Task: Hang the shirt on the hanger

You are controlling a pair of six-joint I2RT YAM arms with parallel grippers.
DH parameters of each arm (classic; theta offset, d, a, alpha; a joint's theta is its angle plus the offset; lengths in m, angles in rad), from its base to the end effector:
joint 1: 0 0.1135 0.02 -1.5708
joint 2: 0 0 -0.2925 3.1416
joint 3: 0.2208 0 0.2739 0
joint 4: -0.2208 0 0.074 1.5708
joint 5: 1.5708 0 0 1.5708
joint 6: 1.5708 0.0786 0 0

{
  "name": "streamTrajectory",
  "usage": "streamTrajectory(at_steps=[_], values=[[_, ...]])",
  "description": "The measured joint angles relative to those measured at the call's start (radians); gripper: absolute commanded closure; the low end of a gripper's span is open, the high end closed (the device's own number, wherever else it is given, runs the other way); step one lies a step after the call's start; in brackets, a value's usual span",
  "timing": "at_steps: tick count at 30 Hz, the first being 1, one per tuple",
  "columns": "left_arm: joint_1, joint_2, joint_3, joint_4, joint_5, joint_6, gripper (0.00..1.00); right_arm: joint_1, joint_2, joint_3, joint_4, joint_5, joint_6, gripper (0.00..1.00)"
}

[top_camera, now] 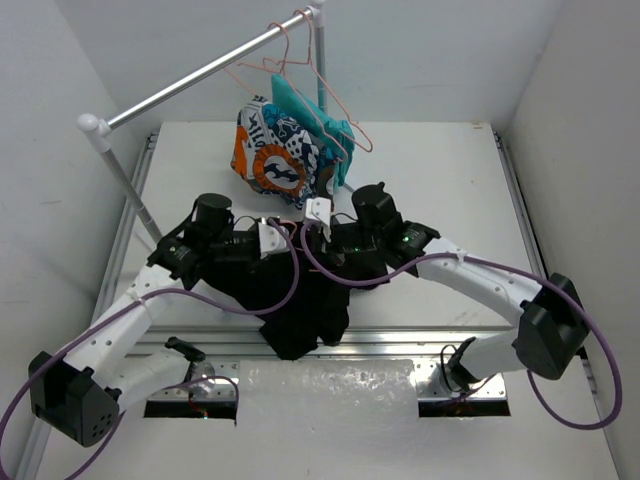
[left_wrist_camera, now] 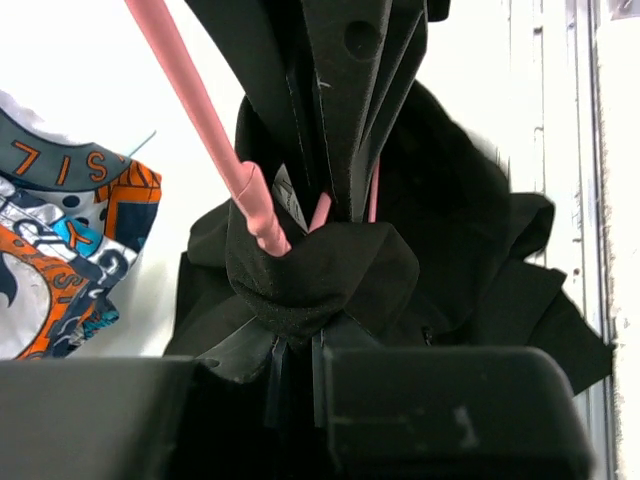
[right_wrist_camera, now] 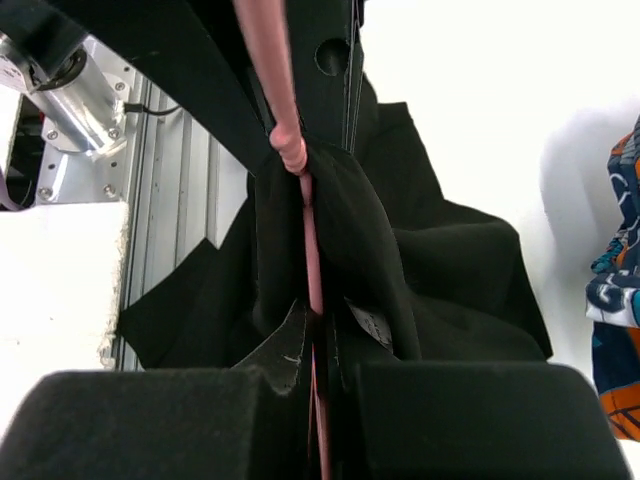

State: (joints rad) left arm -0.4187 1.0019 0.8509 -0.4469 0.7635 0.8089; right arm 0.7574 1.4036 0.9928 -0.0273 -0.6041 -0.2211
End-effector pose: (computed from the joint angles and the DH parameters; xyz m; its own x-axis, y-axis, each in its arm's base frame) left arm 0.2006 -0.1488 0.3054 0.2353 0.4674 -0.8522 0.9353 0.1296 0.3293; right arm 0.2352 0.2838 0.2914 -0.0948 -0.3380 -0.9364 -0.9839 0.1748 0.0365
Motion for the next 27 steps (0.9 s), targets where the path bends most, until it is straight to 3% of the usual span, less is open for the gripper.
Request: streamTrajectory(at_steps=[6, 9, 11, 21, 27], values=[[0.042, 0.002, 0.008, 0.025, 0.070, -0.031, 0.99, -0.018, -0.064, -0.042, 0.036, -0.003, 0.017, 1.00], [0.092, 0.013, 0.013, 0.035, 0.128, -0.021, 0.82, -0.073, -0.152, -0.111, 0.109, -0.018, 0.047, 1.00], [0.120, 0.032, 0.013, 0.007, 0.141, 0.010, 0.78, -0.107, -0.219, -0.149, 0.140, -0.023, 0.059, 1.00], [0.123, 0.071, 0.005, -0.052, 0.160, 0.151, 0.78, -0.121, -0.307, -0.224, 0.145, -0.010, 0.072, 1.00], [0.123, 0.060, -0.013, -0.044, 0.156, 0.138, 0.74, -0.122, -0.313, -0.252, 0.171, -0.023, 0.084, 1.00]])
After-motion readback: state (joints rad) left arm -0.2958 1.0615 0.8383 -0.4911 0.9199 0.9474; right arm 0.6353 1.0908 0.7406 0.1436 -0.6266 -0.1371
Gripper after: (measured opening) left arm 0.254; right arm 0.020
